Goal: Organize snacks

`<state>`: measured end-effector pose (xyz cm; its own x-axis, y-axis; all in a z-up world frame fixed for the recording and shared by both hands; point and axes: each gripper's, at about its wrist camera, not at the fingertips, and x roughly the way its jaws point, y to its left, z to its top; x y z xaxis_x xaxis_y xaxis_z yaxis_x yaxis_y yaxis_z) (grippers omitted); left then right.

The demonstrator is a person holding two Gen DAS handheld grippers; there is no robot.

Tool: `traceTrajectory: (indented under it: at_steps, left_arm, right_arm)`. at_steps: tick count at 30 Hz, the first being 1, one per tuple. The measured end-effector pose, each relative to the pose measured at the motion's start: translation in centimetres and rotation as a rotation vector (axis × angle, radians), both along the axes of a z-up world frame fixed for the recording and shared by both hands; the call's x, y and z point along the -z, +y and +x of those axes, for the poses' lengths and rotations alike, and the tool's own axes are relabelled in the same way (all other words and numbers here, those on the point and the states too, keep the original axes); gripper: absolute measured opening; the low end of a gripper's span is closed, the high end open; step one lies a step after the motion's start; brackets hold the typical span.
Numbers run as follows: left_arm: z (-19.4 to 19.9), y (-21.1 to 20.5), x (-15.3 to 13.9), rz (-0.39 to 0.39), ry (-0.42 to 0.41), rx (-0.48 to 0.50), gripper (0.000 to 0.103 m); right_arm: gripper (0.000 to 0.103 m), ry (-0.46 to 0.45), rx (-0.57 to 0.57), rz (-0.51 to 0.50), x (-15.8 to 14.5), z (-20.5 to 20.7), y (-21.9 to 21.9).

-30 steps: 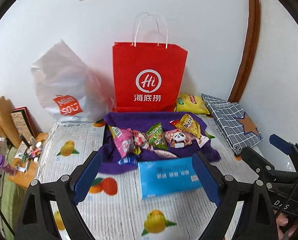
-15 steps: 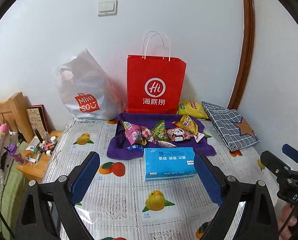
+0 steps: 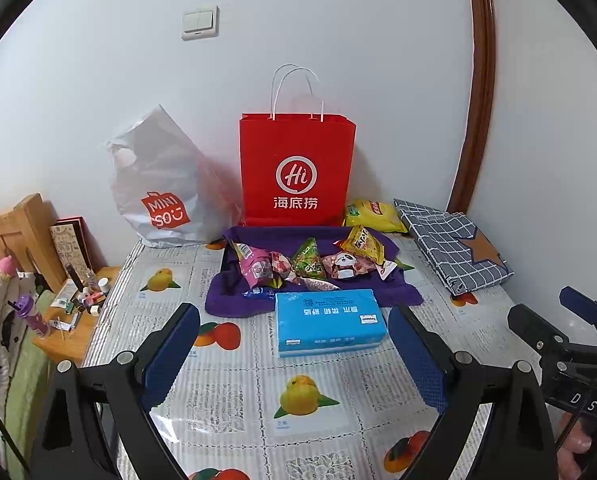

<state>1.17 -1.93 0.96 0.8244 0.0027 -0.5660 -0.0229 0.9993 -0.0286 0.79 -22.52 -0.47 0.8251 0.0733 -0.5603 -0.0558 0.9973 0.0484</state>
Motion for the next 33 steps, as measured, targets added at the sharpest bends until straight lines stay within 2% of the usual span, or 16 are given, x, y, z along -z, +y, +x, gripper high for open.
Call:
traceTrajectory:
  at_steps: [33]
  left_arm:
    - [-0.14,-0.26,-0.28,-0.009,-0.003,0.012,0.095]
  right_arm:
    - [0.103,-0.035,-0.01,0.014,-0.92,-0.69,0.28]
